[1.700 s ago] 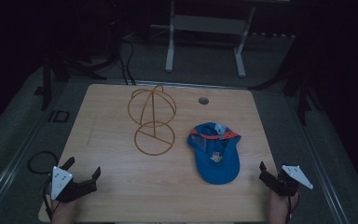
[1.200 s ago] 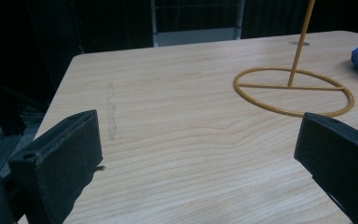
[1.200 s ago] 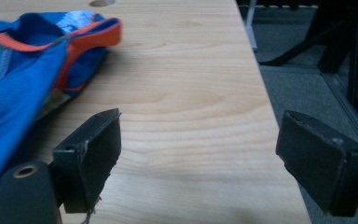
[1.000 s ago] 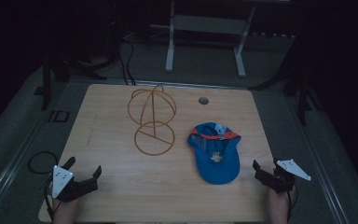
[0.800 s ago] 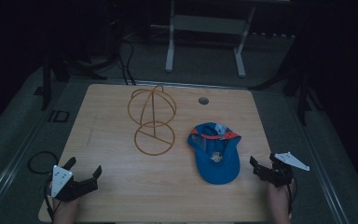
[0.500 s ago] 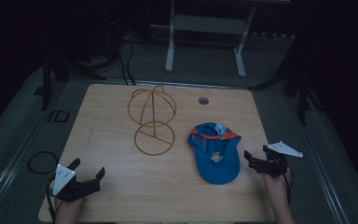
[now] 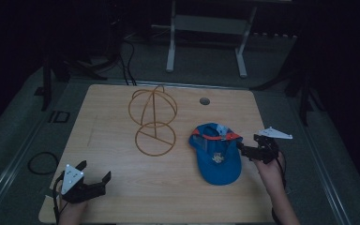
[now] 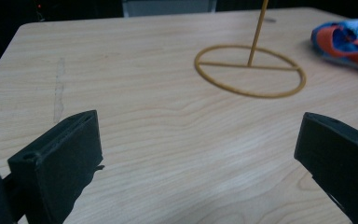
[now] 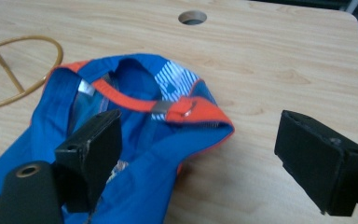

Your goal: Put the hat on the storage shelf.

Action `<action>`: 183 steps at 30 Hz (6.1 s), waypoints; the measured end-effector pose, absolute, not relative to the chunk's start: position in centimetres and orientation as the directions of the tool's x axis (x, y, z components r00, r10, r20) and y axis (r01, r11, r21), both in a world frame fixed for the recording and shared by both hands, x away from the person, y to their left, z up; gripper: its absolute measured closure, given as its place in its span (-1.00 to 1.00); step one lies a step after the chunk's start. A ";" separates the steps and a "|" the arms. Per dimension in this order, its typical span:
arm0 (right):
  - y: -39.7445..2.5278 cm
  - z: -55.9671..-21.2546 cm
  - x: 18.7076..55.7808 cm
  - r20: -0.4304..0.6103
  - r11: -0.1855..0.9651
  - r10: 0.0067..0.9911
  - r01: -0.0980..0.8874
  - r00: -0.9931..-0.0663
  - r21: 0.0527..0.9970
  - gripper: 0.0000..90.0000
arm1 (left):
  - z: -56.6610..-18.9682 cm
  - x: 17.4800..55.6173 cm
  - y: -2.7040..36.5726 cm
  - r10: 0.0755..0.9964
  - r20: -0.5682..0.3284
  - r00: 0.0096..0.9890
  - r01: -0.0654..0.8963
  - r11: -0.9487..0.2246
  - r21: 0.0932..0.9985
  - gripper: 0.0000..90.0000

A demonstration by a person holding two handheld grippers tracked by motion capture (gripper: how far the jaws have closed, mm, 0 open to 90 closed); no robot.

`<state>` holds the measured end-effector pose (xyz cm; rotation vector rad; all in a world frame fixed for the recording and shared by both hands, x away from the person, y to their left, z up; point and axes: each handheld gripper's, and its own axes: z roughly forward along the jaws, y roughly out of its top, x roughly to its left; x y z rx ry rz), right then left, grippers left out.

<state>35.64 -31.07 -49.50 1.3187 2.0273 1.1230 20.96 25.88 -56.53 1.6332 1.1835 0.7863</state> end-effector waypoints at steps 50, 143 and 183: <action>-24.4 -54.9 46.8 -0.040 0.455 0.832 0.639 -0.554 0.621 -0.32 | -56.9 21.3 25.3 0.926 0.006 0.377 0.378 -0.159 0.912 -0.97; -23.1 -33.5 31.5 -0.184 0.394 0.649 0.119 -0.738 0.912 0.91 | -35.0 30.6 5.1 0.609 0.204 0.766 0.119 -0.447 0.887 -0.74; -22.2 -34.1 30.2 -0.175 0.397 0.613 0.109 -0.770 0.912 0.91 | -34.8 33.3 -2.0 0.565 0.256 0.785 0.127 -0.550 0.825 0.97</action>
